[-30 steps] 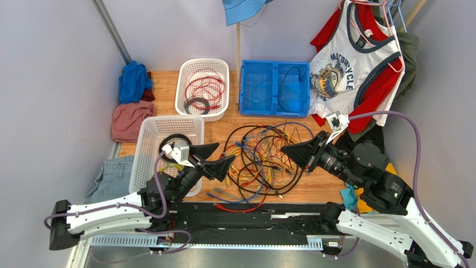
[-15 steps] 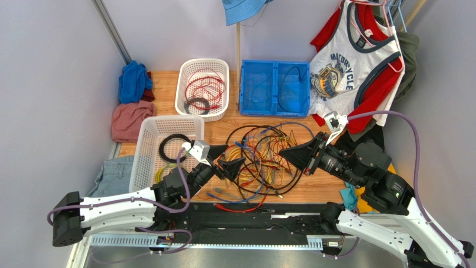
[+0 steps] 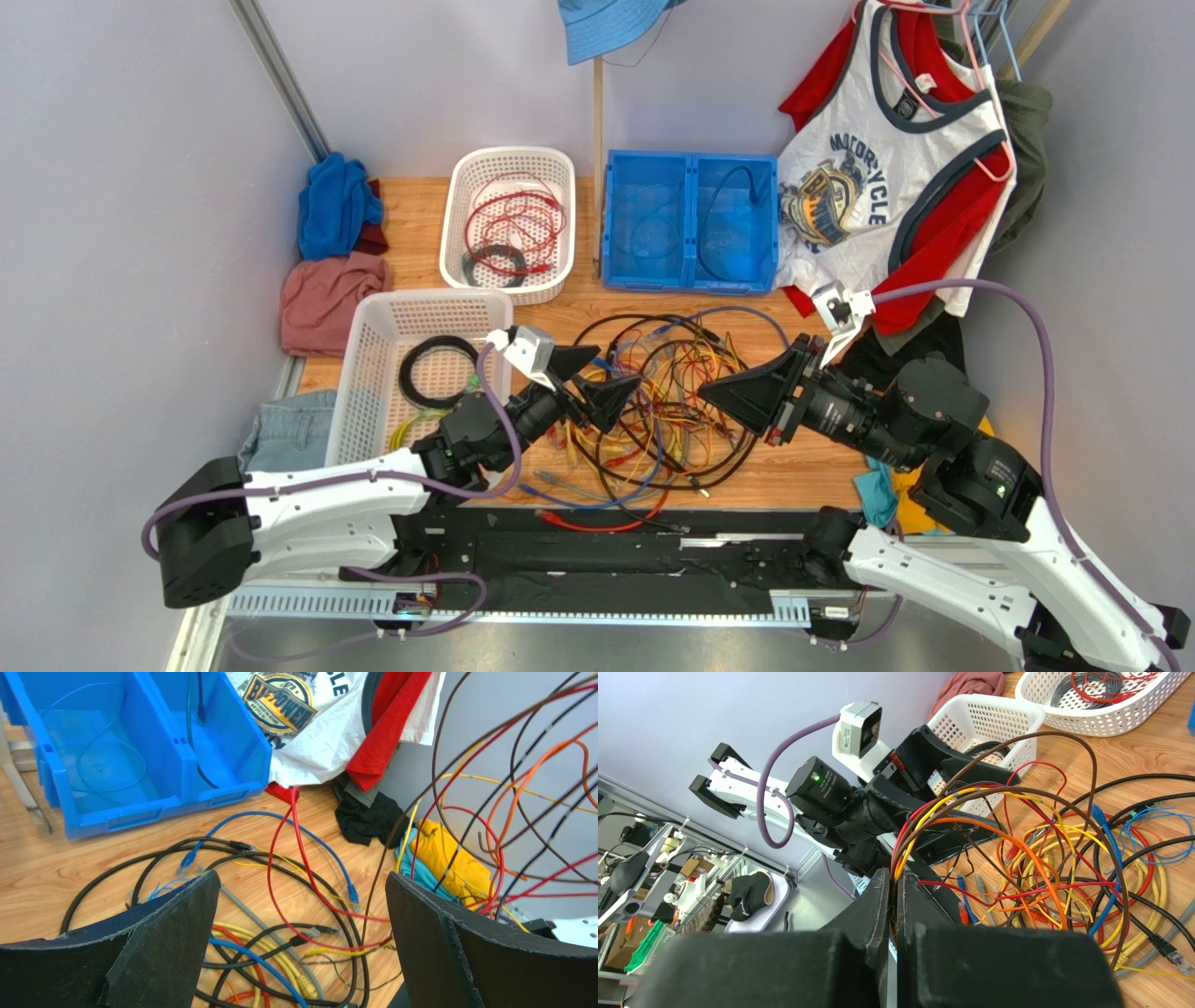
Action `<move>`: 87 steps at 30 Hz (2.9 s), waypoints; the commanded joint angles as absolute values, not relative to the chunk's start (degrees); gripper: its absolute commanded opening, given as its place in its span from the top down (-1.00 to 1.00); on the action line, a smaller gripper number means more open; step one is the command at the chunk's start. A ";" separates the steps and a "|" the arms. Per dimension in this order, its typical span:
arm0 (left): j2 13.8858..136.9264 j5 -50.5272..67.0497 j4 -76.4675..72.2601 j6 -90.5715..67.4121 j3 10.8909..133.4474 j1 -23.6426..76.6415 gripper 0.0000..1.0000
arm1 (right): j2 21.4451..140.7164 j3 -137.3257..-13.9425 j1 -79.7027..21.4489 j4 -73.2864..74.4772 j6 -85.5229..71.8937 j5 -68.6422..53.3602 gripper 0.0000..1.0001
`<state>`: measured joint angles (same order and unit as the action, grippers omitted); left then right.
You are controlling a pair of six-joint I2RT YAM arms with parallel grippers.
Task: Untangle the cables
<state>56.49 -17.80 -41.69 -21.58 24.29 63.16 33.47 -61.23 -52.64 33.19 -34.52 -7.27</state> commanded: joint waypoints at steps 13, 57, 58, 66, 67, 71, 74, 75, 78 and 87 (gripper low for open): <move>60.66 -9.13 -41.26 -23.12 31.55 59.33 1.00 | 30.76 -61.44 -52.82 33.21 -34.46 -7.04 1.00; 78.75 -28.93 17.31 13.72 127.52 55.63 1.00 | 31.10 -41.31 -52.82 24.99 -29.88 5.45 -0.25; 78.84 -28.57 17.49 13.36 127.79 55.63 1.00 | 31.90 -40.96 -52.82 23.13 -29.97 5.01 -0.26; 78.58 -27.25 19.33 11.08 127.88 55.63 1.00 | 46.64 -42.09 -52.91 8.01 -27.69 3.87 -0.31; 78.40 -27.25 19.51 10.90 127.79 55.63 1.00 | 47.80 -42.27 -53.00 7.04 -27.69 3.43 -0.32; 77.70 -26.98 20.48 10.55 127.71 55.63 1.00 | 51.85 -42.36 -53.09 2.38 -27.86 1.84 -0.32; 77.00 -26.98 21.27 10.28 127.09 55.63 1.00 | 54.93 -43.50 -53.09 2.02 -27.34 4.90 -0.30; 76.73 -26.90 21.27 10.28 126.74 55.63 1.00 | 56.15 -43.77 -53.09 2.02 -26.90 6.49 -0.29; 75.50 -26.81 21.36 9.76 124.99 55.63 1.00 | 58.44 -44.56 -53.00 1.76 -25.67 13.26 -0.16; 68.92 -28.12 20.57 8.27 117.34 55.63 1.00 | 63.20 -53.69 -52.91 5.79 -22.77 18.27 1.00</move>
